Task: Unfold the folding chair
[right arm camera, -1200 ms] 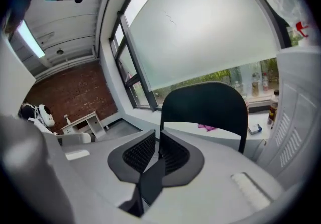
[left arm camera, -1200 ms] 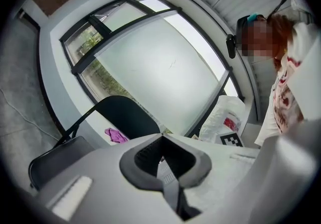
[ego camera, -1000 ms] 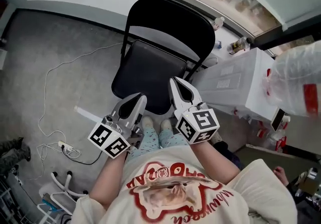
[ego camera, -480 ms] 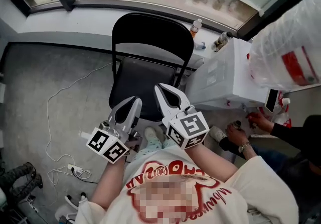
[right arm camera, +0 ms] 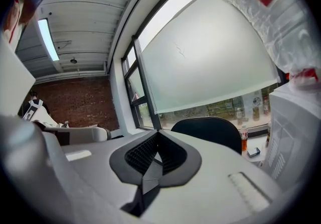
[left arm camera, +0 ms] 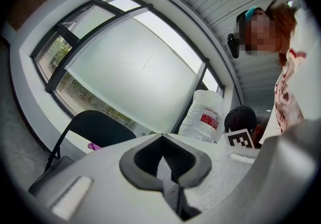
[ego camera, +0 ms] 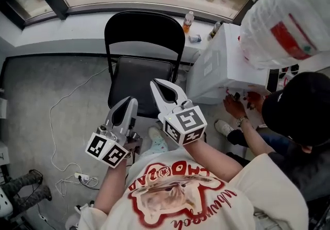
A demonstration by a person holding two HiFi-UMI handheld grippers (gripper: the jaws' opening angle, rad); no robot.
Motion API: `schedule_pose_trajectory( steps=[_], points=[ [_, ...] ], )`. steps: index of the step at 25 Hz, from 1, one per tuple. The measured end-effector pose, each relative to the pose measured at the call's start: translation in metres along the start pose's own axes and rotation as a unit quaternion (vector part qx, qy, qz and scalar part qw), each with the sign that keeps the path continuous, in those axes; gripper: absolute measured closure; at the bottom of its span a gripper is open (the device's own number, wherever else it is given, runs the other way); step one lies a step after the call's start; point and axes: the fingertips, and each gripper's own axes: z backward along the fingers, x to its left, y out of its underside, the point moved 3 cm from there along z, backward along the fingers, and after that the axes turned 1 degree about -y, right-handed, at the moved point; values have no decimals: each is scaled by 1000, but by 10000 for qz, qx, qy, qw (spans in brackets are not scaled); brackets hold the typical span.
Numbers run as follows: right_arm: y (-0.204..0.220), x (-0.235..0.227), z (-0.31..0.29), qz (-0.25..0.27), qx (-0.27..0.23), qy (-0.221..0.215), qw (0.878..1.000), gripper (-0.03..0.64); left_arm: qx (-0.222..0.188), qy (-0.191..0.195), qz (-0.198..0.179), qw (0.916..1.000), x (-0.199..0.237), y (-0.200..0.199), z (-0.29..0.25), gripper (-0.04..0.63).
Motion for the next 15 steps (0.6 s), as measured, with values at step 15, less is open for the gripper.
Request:
schedule_pose_trajectory(
  steps=[15],
  points=[
    [6, 3, 145, -233, -168, -121, 9995, 594, -427, -672, -412, 9960, -135, 46, 41, 589]
  ],
)
